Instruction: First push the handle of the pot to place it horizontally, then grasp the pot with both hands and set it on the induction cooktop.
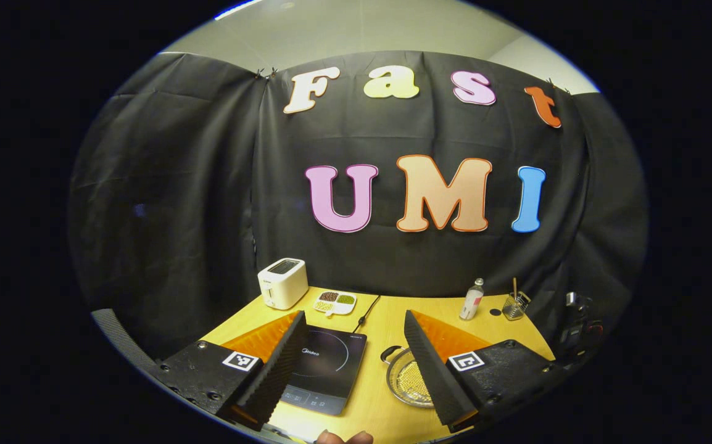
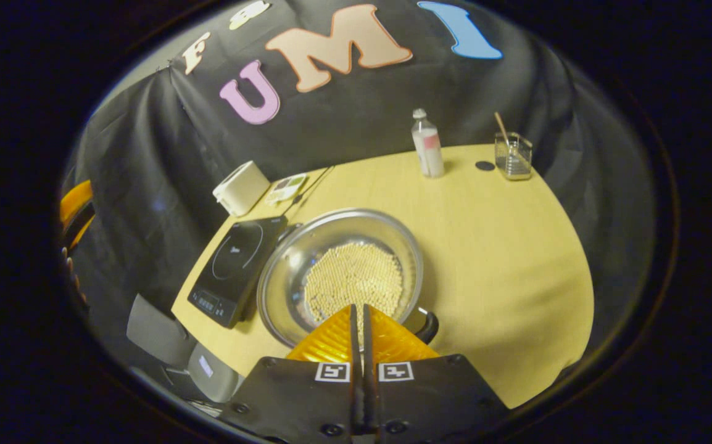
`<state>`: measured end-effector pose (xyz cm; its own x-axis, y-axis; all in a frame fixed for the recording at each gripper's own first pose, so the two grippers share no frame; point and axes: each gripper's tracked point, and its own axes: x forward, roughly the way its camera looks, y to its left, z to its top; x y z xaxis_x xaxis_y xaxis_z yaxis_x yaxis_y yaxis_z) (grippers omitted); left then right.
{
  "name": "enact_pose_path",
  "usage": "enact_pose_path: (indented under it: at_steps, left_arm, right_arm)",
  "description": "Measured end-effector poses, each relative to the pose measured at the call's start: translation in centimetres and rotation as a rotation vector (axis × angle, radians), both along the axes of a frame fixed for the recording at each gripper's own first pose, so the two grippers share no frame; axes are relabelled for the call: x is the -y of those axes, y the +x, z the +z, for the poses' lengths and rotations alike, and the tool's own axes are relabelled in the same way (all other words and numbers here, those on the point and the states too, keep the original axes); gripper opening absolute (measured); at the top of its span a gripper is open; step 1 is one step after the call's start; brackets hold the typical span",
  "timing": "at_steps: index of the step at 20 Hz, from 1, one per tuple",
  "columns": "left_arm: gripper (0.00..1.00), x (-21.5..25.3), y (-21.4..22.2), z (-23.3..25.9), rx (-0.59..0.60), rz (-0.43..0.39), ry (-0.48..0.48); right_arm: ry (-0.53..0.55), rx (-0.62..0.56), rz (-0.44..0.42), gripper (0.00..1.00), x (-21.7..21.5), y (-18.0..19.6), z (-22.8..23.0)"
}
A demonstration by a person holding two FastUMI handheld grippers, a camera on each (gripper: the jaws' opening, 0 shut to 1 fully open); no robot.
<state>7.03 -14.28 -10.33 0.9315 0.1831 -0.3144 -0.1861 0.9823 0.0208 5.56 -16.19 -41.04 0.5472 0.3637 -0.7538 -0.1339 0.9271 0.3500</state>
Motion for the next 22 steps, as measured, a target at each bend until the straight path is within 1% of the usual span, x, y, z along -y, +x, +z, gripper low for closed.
enact_pose_path:
  at_steps: [1,2,3,5,7,8,9,10,14,15,17,18,22]
  left_arm:
    - [0.96,0.0,0.0,0.0,-0.002,0.000,0.000]
    - [0.93,-0.1,-0.1,0.0,-0.004,0.001,0.003]
    - [0.93,0.1,-0.1,-0.2,-0.008,-0.001,0.004]
    - [0.96,0.3,-0.2,-0.5,-0.019,-0.007,0.001]
    - [0.96,0.5,-0.1,-0.7,-0.024,-0.011,-0.003]
    - [0.93,0.6,-0.1,-0.8,-0.027,-0.011,-0.006]
    - [0.93,0.7,-0.2,-0.9,-0.033,-0.011,-0.008]
    - [0.96,0.7,-0.2,-1.0,-0.033,-0.013,-0.009]
    - [0.96,0.8,-0.5,-1.1,-0.041,-0.015,-0.005]
    - [0.96,0.7,-0.6,-1.1,-0.042,-0.014,-0.004]
    - [0.96,0.7,-0.5,-1.0,-0.041,-0.012,-0.001]
    - [0.96,0.6,-0.6,-1.0,-0.043,-0.011,-0.002]
    - [0.96,0.5,-0.6,-1.1,-0.047,-0.005,-0.003]
  right_arm:
    - [-0.008,-0.023,0.010,0.00,-0.1,-0.7,-0.9]
    - [-0.017,-0.049,0.022,0.03,-0.3,-1.4,-1.8]
    - [-0.027,-0.069,0.030,0.03,-0.3,-2.1,-2.5]
    - [-0.053,-0.099,0.056,0.02,-0.3,-3.2,-3.7]
    - [-0.070,-0.114,0.077,0.03,-0.2,-3.8,-4.3]
    - [-0.074,-0.119,0.081,0.03,-0.1,-3.9,-4.5]
    - [-0.076,-0.121,0.082,0.03,-0.1,-4.0,-4.6]
    - [-0.080,-0.122,0.083,0.03,0.0,-3.8,-4.8]
    - [-0.111,-0.136,0.092,0.03,0.7,-3.9,-5.5]
    - [-0.101,-0.137,0.091,0.03,0.6,-3.7,-5.5]
    - [-0.105,-0.142,0.102,0.00,0.7,-3.7,-5.8]
    - [-0.108,-0.147,0.105,0.02,0.8,-3.8,-5.8]
    - [-0.129,-0.150,0.096,0.03,1.6,-2.8,-6.4]
